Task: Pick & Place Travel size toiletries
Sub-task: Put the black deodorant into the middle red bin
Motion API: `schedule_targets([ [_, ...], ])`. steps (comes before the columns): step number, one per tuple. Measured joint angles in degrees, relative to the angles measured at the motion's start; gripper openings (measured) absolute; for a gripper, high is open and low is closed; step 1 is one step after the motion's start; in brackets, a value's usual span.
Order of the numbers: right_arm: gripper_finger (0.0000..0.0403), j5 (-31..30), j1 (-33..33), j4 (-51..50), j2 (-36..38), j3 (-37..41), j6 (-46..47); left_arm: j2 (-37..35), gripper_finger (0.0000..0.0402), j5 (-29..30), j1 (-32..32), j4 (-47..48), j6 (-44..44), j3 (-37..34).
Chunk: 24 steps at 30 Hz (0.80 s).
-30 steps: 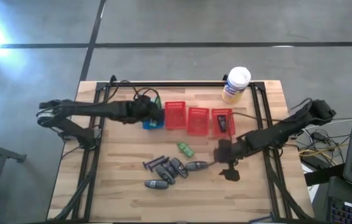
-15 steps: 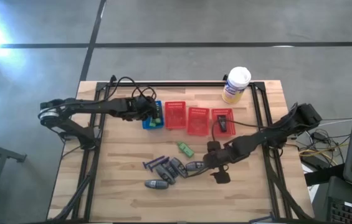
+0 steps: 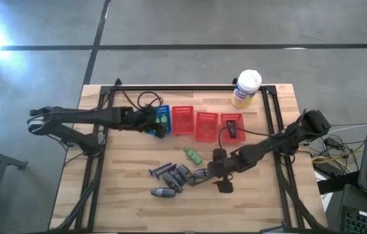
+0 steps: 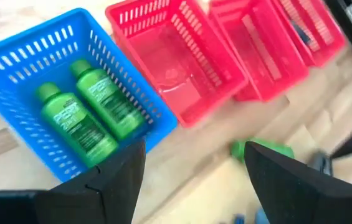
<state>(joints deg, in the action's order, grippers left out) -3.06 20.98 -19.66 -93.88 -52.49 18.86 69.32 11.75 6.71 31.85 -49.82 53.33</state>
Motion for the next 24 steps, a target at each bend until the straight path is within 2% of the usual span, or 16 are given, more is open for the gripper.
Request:
schedule_targets([
  [4,0.0364,-0.03,-0.5,4.51,-1.74,0.69,-1.23,-5.8,0.0277,0.08,-1.81,4.02,2.87,-0.03],
  [9,0.0364,0.05,-1.79,8.74,-4.37,1.33,-2.58,-13.24,0.0278,0.99,-3.9,10.06,0.58,-0.12],
  [14,0.0348,2.32,-2.93,10.25,-7.41,1.61,-2.54,-19.48,0.0276,3.82,-5.45,10.32,3.55,-0.12],
  [18,0.0304,4.66,-4.09,11.43,-8.82,1.53,-1.13,-23.17,0.0276,3.8,-5.67,10.41,6.71,-0.12],
  [24,0.0201,4.61,-5.15,8.8,-6.46,1.64,0.93,-27.84,0.0276,3.76,-5.78,11.65,14.13,-0.16],
])
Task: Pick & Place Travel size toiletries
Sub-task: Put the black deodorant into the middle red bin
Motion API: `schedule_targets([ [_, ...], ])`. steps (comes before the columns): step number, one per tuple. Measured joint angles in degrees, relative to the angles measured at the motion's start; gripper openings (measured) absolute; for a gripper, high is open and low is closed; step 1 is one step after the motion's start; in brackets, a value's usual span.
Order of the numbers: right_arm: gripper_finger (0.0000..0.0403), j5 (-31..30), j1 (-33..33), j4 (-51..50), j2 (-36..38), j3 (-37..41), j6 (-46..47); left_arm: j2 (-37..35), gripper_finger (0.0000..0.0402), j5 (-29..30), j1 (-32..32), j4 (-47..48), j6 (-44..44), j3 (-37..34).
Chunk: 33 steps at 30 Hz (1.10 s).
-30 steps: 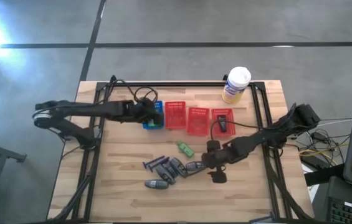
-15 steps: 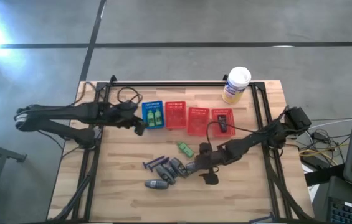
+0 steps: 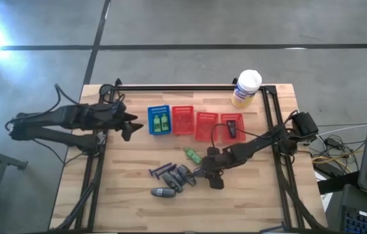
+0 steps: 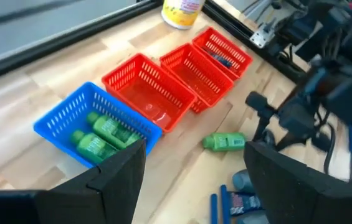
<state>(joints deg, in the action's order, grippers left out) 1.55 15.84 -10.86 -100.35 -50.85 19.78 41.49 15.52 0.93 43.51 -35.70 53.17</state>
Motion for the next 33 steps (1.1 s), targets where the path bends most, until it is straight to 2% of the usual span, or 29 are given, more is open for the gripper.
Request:
schedule_targets([
  [4,0.0194,0.24,-0.1,-5.24,4.89,-0.06,2.77,-2.22,0.0276,0.01,0.02,-3.48,5.59,-2.21],
  [9,0.0194,-0.23,-1.01,-10.51,13.9,0.52,12.37,-7.04,0.0276,-5.04,-0.04,-22.2,11.54,-12.51],
  [13,0.0194,-7.17,-5.4,-11.74,21.74,1.34,26.85,-11.4,0.0276,-8.31,0.02,-33.26,11.6,-21.86],
  [16,0.0196,-13.01,-10.88,-11.47,24.43,2.24,37.99,-14.32,0.0276,-8.66,0.02,-37.05,10.97,-26.0],
  [19,0.0203,-15.29,-15.6,-11.18,23.4,2.56,42.8,-16.91,0.0276,-8.7,0.04,-37.36,11.53,-27.71],
  [24,0.0207,-13.69,-21.09,-8.02,16.86,2.6,45.88,-20.5,0.0276,-8.75,0.07,-37.02,12.62,-29.6],
  [27,0.0213,-13.52,-22.57,-2.58,13.25,2.58,48.78,-22.11,0.0276,-8.75,0.07,-36.98,12.76,-30.76],
  [33,0.0256,-16.61,-23.45,-4.38,10.22,1.54,52.41,-25.02,0.0276,-8.8,0.07,-36.74,12.08,-33.26],
])
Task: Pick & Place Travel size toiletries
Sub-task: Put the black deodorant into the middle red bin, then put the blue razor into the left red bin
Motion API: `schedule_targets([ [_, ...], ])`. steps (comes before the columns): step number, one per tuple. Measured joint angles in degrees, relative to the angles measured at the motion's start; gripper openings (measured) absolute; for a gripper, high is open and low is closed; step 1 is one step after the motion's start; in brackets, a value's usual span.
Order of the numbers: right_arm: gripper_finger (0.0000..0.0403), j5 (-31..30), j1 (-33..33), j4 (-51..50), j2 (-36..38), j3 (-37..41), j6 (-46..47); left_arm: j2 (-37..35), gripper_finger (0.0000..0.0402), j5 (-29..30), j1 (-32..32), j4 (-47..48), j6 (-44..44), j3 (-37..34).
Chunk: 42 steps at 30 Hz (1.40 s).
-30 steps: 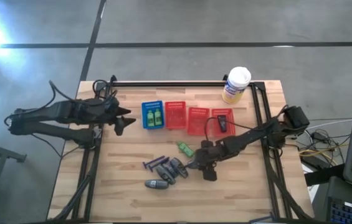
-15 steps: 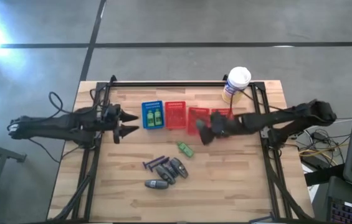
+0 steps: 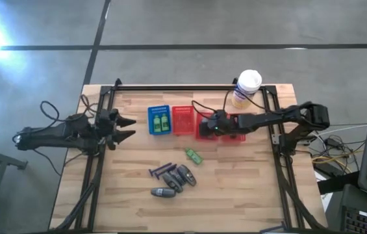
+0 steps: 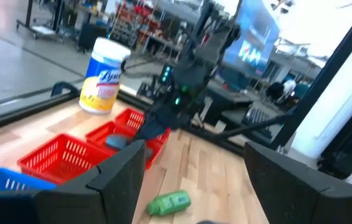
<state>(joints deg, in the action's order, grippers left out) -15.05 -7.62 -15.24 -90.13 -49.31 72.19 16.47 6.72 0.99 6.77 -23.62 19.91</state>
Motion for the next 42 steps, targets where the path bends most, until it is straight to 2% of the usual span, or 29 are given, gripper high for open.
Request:
schedule_targets([
  [5,0.0297,-0.08,0.11,-5.69,2.42,-1.11,-2.66,-2.08,0.0276,-0.03,0.0,1.8,0.23,-0.47],
  [7,0.0312,0.59,0.11,-6.23,4.0,-1.66,-7.79,-2.57,0.0276,0.01,0.0,2.34,0.25,-0.43],
  [11,0.0334,5.66,0.84,-7.89,6.3,-3.09,-19.87,-3.18,0.0276,0.29,0.0,3.72,-1.51,-0.53],
  [14,0.0344,6.12,1.0,-11.51,7.54,-3.62,-20.13,-3.07,0.0276,0.32,0.0,3.85,-1.55,-0.51],
  [19,0.0357,6.66,1.08,-11.94,9.22,-3.7,-21.65,-2.91,0.0276,0.35,0.0,4.08,-1.59,-0.51],
  [21,0.0359,10.41,1.41,-10.78,9.29,-3.7,-23.09,-2.91,0.0276,0.35,0.0,4.06,-1.62,-0.51],
  [24,0.0358,19.93,2.55,-8.54,8.23,-3.7,-29.78,-2.64,0.0276,0.38,0.0,3.95,-1.7,-0.51],
  [26,0.0353,22.63,4.28,-8.1,7.33,-3.68,-33.71,-2.57,0.0276,0.39,0.0,4.19,-1.7,-0.51],
  [29,0.0342,22.87,6.22,-8.42,6.22,-3.86,-36.29,-2.5,0.0276,0.41,0.0,3.78,-3.46,-0.51],
  [33,0.0328,22.32,6.16,-8.39,5.7,-3.86,-35.3,-2.34,0.0276,-0.1,-0.06,2.63,-19.87,-0.47],
  [39,0.0329,22.62,6.27,-8.57,5.62,-3.86,-36.23,-0.37,0.0276,8.45,0.04,-5.52,-24.96,-0.41],
  [40,0.033,22.5,6.21,-8.64,5.62,-3.86,-36.21,0.67,0.0276,7.89,0.09,-6.0,-24.97,-0.27],
  [42,0.0334,22.38,6.16,-9.34,5.62,-3.86,-36.21,4.05,0.0276,1.6,0.03,-4.65,-23.87,0.31],
])
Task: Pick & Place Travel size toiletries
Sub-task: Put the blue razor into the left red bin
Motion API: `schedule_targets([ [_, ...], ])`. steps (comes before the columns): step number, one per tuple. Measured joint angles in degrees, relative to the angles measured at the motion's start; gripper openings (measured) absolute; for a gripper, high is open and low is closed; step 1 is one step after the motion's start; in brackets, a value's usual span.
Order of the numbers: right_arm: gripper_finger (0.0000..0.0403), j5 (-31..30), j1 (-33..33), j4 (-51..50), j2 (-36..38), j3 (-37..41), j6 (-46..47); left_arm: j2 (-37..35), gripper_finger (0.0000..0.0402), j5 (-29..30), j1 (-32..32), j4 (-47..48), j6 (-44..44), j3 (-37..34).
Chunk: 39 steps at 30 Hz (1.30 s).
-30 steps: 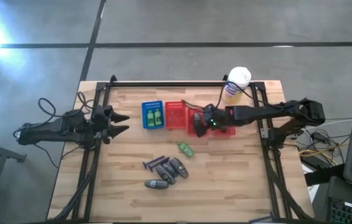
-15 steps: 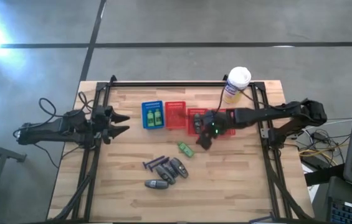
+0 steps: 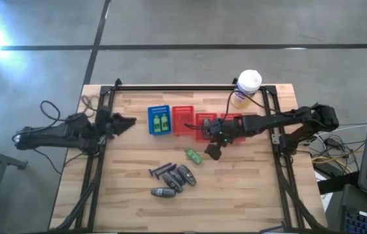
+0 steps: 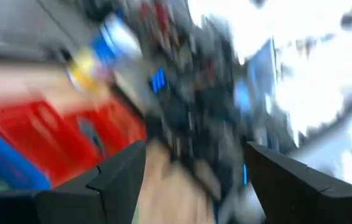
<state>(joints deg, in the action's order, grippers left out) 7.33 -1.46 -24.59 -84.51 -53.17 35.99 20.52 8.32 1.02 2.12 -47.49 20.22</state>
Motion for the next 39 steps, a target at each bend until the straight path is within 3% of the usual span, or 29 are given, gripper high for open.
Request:
schedule_targets([
  [4,0.034,0.26,0.15,-2.03,0.0,0.0,0.0,10.75,0.0276,-14.2,-0.36,7.59,-1.66,1.48],
  [8,0.0346,0.33,0.07,-2.44,0.04,0.0,0.0,20.1,0.0276,-25.98,-0.42,7.42,-2.35,2.0],
  [16,0.0341,0.5,0.09,-2.92,0.04,0.0,-0.13,29.83,0.0276,-26.58,-0.34,-0.62,-4.7,1.95],
  [19,0.033,0.54,0.11,-3.46,0.04,0.0,-0.52,31.97,0.0276,-25.52,-0.38,-2.93,-5.52,2.44],
  [22,0.032,0.52,0.09,-4.05,0.04,0.0,-1.32,35.0,0.027,-23.84,-1.78,3.68,3.05,4.94],
  [27,0.0305,0.42,0.11,-4.77,0.04,0.0,-2.42,41.33,0.0251,-10.0,-7.83,21.05,18.9,16.55],
  [30,0.0297,0.22,0.09,-5.65,0.04,0.02,-3.4,46.08,0.0244,-2.66,-12.37,25.57,24.67,23.17],
  [34,0.0291,0.19,0.11,-6.39,0.04,0.02,-4.31,52.85,0.0243,2.87,-16.25,30.47,26.76,27.07],
  [39,0.0287,0.01,0.82,-6.75,0.14,0.02,-6.47,58.97,0.0236,2.71,-18.56,29.73,20.85,28.04],
])
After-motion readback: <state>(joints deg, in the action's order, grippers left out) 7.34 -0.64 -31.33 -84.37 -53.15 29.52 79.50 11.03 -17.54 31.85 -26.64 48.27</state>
